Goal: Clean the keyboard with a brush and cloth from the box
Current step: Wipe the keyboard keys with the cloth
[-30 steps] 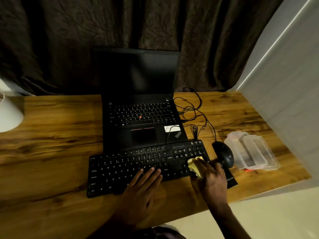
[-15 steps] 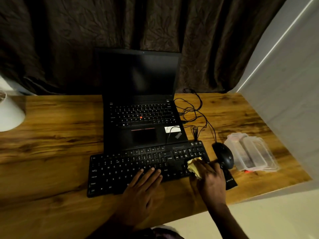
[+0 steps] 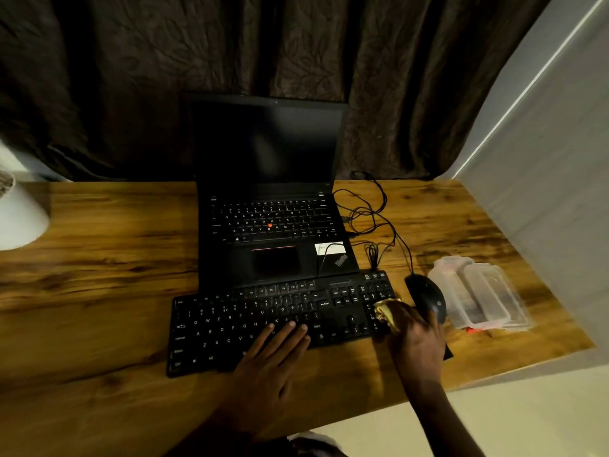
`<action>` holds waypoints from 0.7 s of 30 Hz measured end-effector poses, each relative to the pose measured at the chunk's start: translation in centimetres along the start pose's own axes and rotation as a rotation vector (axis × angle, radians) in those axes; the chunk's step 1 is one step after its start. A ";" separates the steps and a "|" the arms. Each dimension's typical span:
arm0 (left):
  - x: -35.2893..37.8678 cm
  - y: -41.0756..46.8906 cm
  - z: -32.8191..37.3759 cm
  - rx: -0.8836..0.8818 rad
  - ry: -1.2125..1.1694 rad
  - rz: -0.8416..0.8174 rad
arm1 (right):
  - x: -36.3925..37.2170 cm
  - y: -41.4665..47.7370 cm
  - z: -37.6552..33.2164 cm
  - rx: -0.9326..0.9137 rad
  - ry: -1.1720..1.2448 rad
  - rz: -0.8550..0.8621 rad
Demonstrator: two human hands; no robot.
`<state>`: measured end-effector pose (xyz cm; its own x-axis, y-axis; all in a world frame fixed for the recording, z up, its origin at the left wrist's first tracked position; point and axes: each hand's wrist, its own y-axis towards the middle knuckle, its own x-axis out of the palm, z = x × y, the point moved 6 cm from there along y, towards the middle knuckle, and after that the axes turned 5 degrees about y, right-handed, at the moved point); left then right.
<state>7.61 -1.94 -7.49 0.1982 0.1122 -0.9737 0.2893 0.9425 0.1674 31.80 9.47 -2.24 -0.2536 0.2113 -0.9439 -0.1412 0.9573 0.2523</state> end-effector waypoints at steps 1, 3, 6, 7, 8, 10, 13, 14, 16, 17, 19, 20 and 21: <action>0.1 0.0 0.0 0.003 0.002 -0.005 | 0.1 0.2 0.2 0.027 -0.008 0.009; 0.2 0.0 0.0 0.003 -0.002 -0.016 | 0.5 0.3 -0.6 0.032 -0.011 0.000; 0.0 0.0 0.0 0.006 -0.002 -0.029 | 0.8 -0.3 -3.3 -0.069 0.000 -0.040; -0.1 0.0 0.0 0.006 -0.003 -0.028 | 0.5 -0.5 -4.2 -0.131 0.002 -0.031; -0.2 0.0 0.0 0.004 -0.008 -0.026 | 0.1 -0.6 -4.7 -0.180 -0.005 -0.010; -0.4 0.0 0.1 0.001 -0.014 -0.017 | -0.4 -0.3 -3.9 -0.182 -0.024 0.027; -0.5 0.1 0.2 0.003 -0.002 -0.002 | -0.5 0.7 -0.9 -0.053 -0.040 0.019; -0.4 0.1 0.1 0.003 -0.001 -0.004 | -0.5 0.9 -0.4 -0.023 -0.041 0.024; -0.3 0.0 0.1 0.004 0.006 -0.008 | -0.7 1.0 -1.0 -0.048 -0.037 0.064; -0.3 0.0 0.0 0.005 0.010 -0.008 | -0.5 1.0 -1.8 -0.083 -0.037 0.061; -0.2 0.0 0.0 0.009 0.013 -0.012 | 0.2 0.5 -3.1 -0.132 -0.019 -0.012; -0.1 0.0 0.0 0.010 0.012 -0.013 | 0.5 0.3 -3.4 -0.154 -0.012 -0.033; 0.0 0.0 0.0 0.010 0.012 -0.013 | 0.6 0.1 -3.5 -0.170 -0.011 -0.044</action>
<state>7.61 -1.93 -7.45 0.1832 0.1039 -0.9776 0.3011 0.9407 0.1564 28.25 9.06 -2.07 -0.2331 0.1726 -0.9570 -0.3121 0.9188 0.2417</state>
